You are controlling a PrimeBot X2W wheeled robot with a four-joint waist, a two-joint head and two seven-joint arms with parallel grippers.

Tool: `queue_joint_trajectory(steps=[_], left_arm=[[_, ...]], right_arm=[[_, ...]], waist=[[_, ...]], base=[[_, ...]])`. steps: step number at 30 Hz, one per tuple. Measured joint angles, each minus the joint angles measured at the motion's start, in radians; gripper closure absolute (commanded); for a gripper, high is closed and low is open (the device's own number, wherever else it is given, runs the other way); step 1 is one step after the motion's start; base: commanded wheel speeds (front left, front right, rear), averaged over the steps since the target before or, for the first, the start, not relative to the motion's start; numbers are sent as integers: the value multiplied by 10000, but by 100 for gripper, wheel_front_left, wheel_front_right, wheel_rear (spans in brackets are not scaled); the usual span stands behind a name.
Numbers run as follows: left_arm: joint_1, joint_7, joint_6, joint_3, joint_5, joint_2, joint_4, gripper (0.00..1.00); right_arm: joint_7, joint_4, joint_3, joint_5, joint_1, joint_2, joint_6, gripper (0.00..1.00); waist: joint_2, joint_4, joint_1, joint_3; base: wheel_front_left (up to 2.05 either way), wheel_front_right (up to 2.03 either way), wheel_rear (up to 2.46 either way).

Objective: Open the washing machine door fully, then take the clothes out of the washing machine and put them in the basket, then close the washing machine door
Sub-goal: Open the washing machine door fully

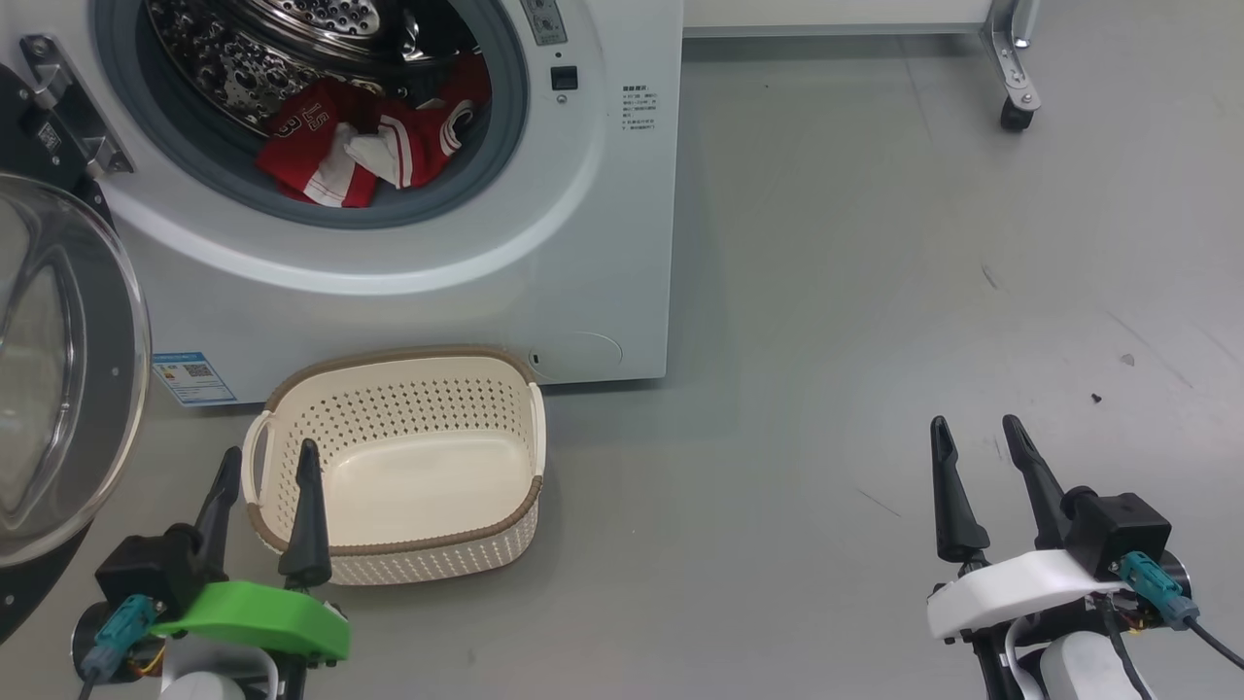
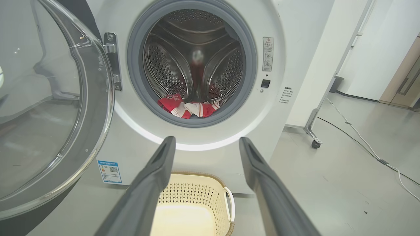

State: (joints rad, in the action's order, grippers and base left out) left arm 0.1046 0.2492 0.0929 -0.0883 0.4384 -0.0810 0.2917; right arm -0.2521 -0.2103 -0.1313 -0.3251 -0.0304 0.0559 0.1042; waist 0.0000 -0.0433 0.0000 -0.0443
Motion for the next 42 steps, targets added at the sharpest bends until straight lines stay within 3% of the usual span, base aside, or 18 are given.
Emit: queue_joint_trajectory(steps=[42], left_arm=[[-530, 0, -42, -67, -533, 86, -364, 0]], right_arm=[[0, 109, 10, 65, 189, -81, 2, 0]], waist=[[0, 44, 0, -57]], base=[[0, 0, 0]])
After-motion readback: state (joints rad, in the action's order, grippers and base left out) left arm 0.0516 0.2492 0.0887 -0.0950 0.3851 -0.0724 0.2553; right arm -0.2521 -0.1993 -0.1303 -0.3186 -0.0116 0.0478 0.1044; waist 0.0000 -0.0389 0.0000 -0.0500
